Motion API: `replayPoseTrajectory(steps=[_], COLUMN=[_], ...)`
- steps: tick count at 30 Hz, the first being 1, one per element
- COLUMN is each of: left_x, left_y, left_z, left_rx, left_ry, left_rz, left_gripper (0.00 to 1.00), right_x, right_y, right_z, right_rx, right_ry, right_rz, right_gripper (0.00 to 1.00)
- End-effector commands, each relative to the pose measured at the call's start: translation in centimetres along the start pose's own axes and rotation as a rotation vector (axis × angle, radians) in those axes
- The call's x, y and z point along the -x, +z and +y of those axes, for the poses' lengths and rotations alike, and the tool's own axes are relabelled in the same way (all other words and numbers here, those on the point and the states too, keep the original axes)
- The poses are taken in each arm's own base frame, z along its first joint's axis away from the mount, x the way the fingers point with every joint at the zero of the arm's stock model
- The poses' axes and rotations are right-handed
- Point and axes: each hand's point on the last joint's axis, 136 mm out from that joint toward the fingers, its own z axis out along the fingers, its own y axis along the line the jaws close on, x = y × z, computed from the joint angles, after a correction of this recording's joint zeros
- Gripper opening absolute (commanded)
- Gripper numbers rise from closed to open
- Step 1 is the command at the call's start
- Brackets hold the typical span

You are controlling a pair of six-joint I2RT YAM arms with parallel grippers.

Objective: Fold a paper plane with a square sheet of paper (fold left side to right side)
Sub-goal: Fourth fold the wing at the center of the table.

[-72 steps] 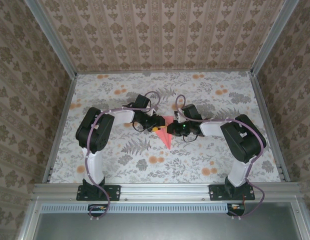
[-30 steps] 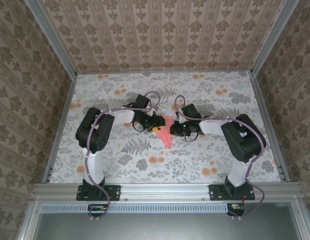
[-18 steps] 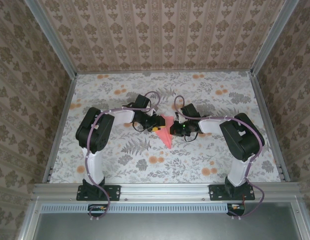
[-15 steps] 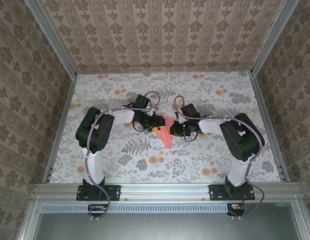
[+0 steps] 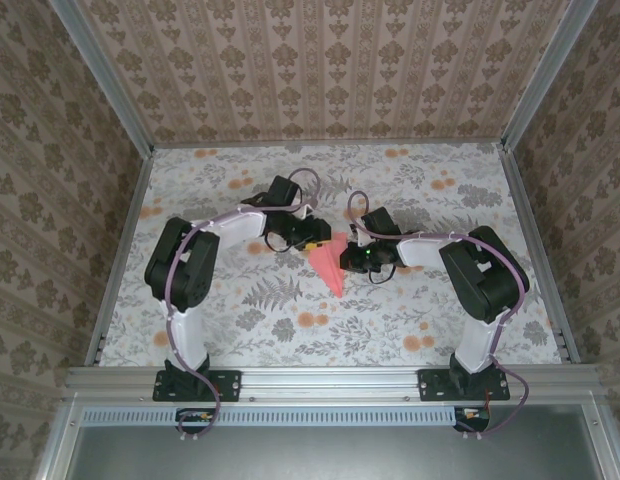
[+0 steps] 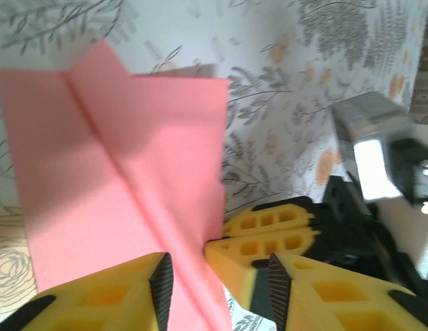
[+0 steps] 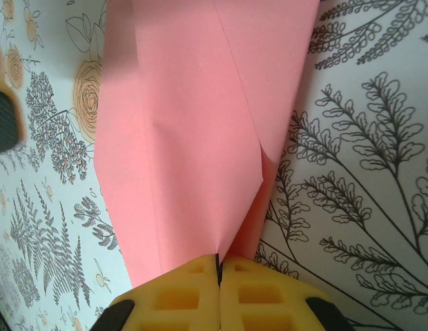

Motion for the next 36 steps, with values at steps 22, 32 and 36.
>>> replayPoseTrajectory(steps=[22, 32, 36], left_x=[-1.1, -2.6, -3.2], left_y=[4.6, 5.1, 5.3], left_z=[1.5, 3.6, 4.3], left_rx=[0.008, 0.05, 0.064], left_ry=[-0.02, -0.053, -0.068], left_rz=[0.112, 0.146, 0.155], left_gripper=[0.31, 0.31, 0.3], right_x=[-2.5, -1.8, -0.7], right_y=[0.6, 0.0, -1.2], right_z=[-2.2, -1.4, -0.1], right_rx=[-0.095, -0.078, -0.047], right_ry=[0.014, 0.0, -0.012], right_rz=[0.078, 0.057, 0.012], right_gripper=[0.06, 0.08, 0.15])
